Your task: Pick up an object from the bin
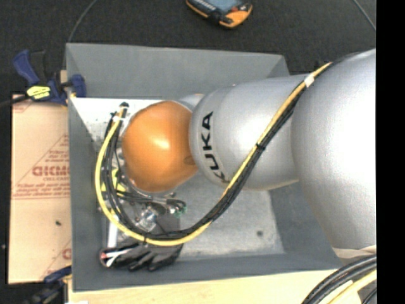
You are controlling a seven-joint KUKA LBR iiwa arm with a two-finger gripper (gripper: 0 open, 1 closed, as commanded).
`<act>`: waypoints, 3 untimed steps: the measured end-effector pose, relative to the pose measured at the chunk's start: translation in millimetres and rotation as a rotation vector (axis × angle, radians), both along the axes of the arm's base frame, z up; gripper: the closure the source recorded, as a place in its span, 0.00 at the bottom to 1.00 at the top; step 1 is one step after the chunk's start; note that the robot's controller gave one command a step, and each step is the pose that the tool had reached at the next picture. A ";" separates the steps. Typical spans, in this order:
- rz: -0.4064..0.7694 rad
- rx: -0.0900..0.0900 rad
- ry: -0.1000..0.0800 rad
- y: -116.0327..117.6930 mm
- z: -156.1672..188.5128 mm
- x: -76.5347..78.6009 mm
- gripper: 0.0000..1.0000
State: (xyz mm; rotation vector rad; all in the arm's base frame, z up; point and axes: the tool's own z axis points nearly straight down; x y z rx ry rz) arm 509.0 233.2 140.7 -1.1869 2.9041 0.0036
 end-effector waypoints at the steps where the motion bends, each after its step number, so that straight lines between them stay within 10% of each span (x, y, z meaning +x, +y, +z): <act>1: -0.193 0.010 -0.022 -27.8 -66.6 -29.9 0.00; 2: 0.137 -0.003 -0.010 -11.9 -67.5 -24.9 1.00; 3: 0.135 -0.003 -0.010 -11.9 -67.5 -24.9 1.00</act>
Offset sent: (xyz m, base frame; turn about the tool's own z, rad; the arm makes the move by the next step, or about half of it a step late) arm -0.0298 -0.0088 -0.0707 -0.1428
